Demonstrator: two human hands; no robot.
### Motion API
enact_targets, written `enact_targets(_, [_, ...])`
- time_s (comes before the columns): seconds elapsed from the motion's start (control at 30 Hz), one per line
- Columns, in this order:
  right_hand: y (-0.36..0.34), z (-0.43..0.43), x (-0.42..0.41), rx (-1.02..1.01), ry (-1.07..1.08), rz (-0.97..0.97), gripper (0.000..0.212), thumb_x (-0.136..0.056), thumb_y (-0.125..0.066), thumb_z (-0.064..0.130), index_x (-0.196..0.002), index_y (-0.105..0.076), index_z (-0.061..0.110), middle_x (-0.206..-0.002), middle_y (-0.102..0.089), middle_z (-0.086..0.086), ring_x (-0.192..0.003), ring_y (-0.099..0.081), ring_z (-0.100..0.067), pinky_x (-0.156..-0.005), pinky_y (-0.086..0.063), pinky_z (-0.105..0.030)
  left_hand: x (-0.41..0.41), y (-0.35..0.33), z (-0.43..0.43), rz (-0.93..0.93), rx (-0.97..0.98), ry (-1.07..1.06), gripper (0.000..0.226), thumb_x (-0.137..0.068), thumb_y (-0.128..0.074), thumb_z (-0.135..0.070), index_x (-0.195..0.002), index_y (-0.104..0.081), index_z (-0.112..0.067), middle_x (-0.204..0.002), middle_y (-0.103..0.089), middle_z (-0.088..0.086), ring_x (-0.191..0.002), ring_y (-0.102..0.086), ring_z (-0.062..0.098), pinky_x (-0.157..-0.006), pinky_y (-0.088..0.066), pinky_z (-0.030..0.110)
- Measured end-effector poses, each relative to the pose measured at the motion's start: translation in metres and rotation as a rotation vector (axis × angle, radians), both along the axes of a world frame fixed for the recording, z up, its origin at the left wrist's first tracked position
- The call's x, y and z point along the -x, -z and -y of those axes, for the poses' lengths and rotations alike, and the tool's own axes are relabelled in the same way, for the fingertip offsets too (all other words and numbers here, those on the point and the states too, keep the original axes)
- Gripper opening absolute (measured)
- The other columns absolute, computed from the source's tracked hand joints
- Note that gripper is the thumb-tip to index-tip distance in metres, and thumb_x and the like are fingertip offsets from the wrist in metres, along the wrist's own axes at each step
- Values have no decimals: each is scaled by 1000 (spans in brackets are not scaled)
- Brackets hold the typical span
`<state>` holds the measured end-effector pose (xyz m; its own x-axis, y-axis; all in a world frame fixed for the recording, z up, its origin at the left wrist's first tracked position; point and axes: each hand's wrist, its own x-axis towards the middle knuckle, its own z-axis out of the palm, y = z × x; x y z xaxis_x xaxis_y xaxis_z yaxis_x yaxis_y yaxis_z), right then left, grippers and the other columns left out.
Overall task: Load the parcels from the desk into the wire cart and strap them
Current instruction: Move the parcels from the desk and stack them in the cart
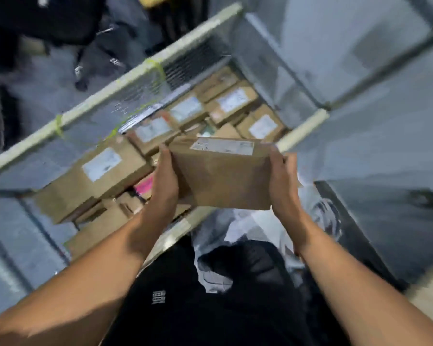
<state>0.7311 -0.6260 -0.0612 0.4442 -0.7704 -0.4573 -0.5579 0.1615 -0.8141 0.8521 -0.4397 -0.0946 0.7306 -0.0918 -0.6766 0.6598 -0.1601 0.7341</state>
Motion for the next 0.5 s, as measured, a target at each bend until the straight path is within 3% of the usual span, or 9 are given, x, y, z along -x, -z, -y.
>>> enact_targets(0.03, [15,-3,-31,-53,-77,-30,64,-84,-49,77,-104,-54,16,-109,-58,-4,-99,-57,-17,-89,-48,-38,-9,13,-18,-53,12,-99,58,-103,-37,-67,-105,-81,-29,-103,-80,-12,-96,-74,2,-80,-59,22])
enact_targets(0.1, [51,-13,-85,-165,-214,-111,73,-75,-49,80,-112,-64,20,-132,-61,-11,-120,-59,-27,-104,-49,-46,-19,39,-51,-96,37,-253,51,-105,-40,-58,-118,-77,-25,-114,-78,-5,-104,-73,9,-83,-59,28])
enact_targets(0.2, [105,-39,-152,-305,-427,-211,68,-73,-54,77,-118,-70,28,-138,-56,-13,-122,-58,-32,-107,-49,-53,-35,78,-92,-112,44,-494,45,-108,-41,-34,-85,-78,-29,-79,-73,-9,-67,-69,5,-50,-50,15])
enact_targets(0.23, [124,-50,-167,-302,-479,-215,68,-75,-57,74,-123,-68,27,-137,-55,-13,-120,-59,-31,-105,-51,-51,-39,93,-105,-121,8,-567,35,-107,-42,-29,-89,-72,-27,-79,-67,-6,-64,-63,8,-48,-48,16])
enact_targets(0.3, [161,-75,-189,-280,-580,-182,57,-86,-61,63,-127,-64,23,-136,-56,-12,-120,-60,-28,-103,-51,-47,-42,126,-128,-122,-60,-622,18,-106,-42,-25,-111,-58,-18,-93,-60,4,-74,-59,17,-59,-49,29])
enact_targets(0.33, [182,-87,-194,-261,-641,-169,50,-90,-61,59,-126,-61,23,-135,-56,-8,-121,-59,-26,-105,-49,-48,-42,144,-138,-101,-94,-618,21,-106,-42,-28,-118,-55,-17,-101,-61,9,-83,-60,23,-67,-50,35])
enact_targets(0.4, [224,-108,-200,-228,-747,-158,41,-94,-61,53,-124,-57,26,-132,-54,-2,-121,-58,-21,-106,-48,-49,-38,179,-154,-49,-164,-599,36,-104,-46,-47,-122,-56,-17,-119,-64,13,-106,-63,29,-93,-55,48])
enact_targets(0.43, [243,-118,-199,-228,-785,-156,39,-95,-63,50,-125,-56,25,-131,-54,-2,-120,-59,-20,-106,-48,-49,-33,192,-161,-32,-201,-586,51,-99,-48,-59,-125,-55,-16,-127,-64,14,-117,-63,30,-106,-50,53])
enact_targets(0.5, [277,-136,-194,-222,-839,-158,39,-97,-65,45,-126,-52,23,-131,-53,-3,-121,-59,-22,-105,-50,-49,-23,216,-171,1,-329,-571,71,-87,-53,-75,-125,-54,-15,-131,-64,15,-124,-62,30,-111,-47,53])
